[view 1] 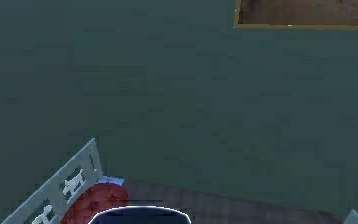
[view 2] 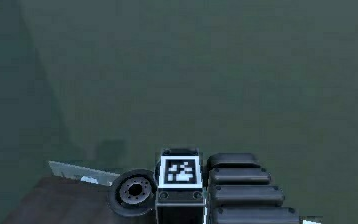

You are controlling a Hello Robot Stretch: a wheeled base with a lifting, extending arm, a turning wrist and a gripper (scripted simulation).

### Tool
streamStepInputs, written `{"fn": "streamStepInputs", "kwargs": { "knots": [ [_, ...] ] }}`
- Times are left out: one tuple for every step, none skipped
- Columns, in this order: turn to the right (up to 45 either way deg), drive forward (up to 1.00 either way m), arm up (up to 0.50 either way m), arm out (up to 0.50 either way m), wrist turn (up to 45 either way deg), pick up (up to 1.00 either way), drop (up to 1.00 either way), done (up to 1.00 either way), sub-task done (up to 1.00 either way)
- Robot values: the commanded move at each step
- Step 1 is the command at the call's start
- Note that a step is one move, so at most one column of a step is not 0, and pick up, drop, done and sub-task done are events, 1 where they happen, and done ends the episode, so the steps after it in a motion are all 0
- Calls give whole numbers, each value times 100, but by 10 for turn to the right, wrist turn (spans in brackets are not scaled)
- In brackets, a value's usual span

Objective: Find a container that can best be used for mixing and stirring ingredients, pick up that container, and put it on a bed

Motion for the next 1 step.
{"fn": "streamStepInputs", "kwargs": {
  "knots": [
    [-90,0,0,0,0,0,0,0,0]
  ]
}}
